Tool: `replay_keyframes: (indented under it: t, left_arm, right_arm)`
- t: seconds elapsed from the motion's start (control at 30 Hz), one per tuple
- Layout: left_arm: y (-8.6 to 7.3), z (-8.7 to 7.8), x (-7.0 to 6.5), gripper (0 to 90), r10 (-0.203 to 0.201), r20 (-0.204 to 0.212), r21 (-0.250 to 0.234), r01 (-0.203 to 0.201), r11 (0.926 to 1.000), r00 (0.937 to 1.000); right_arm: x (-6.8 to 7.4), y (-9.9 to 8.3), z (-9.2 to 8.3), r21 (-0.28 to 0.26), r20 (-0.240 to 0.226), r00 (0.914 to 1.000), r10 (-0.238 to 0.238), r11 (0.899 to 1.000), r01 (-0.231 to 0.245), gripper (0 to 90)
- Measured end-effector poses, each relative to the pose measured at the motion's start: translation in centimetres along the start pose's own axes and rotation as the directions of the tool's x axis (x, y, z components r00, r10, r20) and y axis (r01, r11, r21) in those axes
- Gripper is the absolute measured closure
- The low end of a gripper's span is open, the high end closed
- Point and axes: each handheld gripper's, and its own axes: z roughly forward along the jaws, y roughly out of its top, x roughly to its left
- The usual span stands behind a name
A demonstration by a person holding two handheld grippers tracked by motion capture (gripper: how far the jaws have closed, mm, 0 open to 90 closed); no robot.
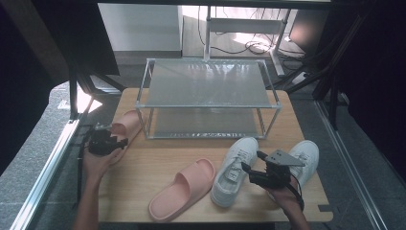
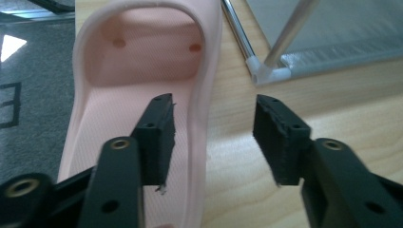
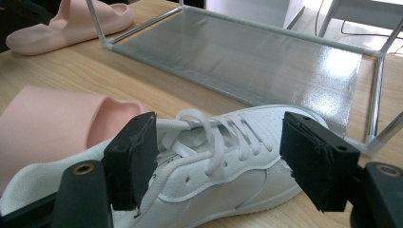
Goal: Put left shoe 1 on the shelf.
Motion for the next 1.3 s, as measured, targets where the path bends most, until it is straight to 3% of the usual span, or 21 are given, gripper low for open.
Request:
replay_keyframes:
  t: [0.27, 0.4, 0.53, 0.7, 0.9, 1.1, 1.3]
  left_arm:
    - [0.8, 1.7, 0.8, 55.0, -0.007, 0.004, 0.034, 0.007, 0.9994, 1.0000]
    - [1.4, 2.7, 1.0, 57.1, 0.014, -0.016, 0.054, -0.013, 0.9984, 0.9998]
    - [1.9, 3.4, 1.1, 58.9, 0.024, -0.010, 0.054, -0.024, 0.9982, 0.9997]
    - [3.0, 4.4, 1.2, 66.6, 0.039, -0.011, 0.067, -0.038, 0.9970, 0.9992]
    - [3.6, 5.6, 1.0, 81.3, 0.045, 0.036, 0.073, -0.047, 0.9962, 0.9984]
    - [3.7, 5.3, 0.4, 85.0, 0.080, 0.000, 0.079, -0.080, 0.9937, 0.9968]
    - [3.1, 2.9, 0.2, 85.5, 0.077, -0.009, 0.064, -0.076, 0.9951, 0.9970]
  right_arm:
    - [-0.1, 0.0, -0.1, -0.004, 0.001, 1.0000, -0.001, 1.000, 0.001, 29.1]
    - [-0.2, -0.1, 0.0, -0.002, 0.005, 1.0000, 0.001, 1.000, -0.001, 29.1]
    - [-0.1, -0.1, 0.0, 0.003, 0.004, 1.0000, -0.001, 1.000, 0.001, 29.1]
    - [0.0, -0.1, 0.1, 0.004, 0.005, 1.0000, -0.004, 1.000, 0.004, 29.1]
    - [-0.2, -0.2, 0.0, 0.002, 0.011, 0.9999, -0.001, 1.000, 0.001, 29.1]
    - [-0.3, -0.2, -0.1, 0.001, 0.013, 0.9999, 0.002, 1.000, -0.002, 29.1]
    - [-0.4, -0.2, -0.2, -0.002, 0.016, 0.9999, 0.005, 1.000, -0.005, 29.1]
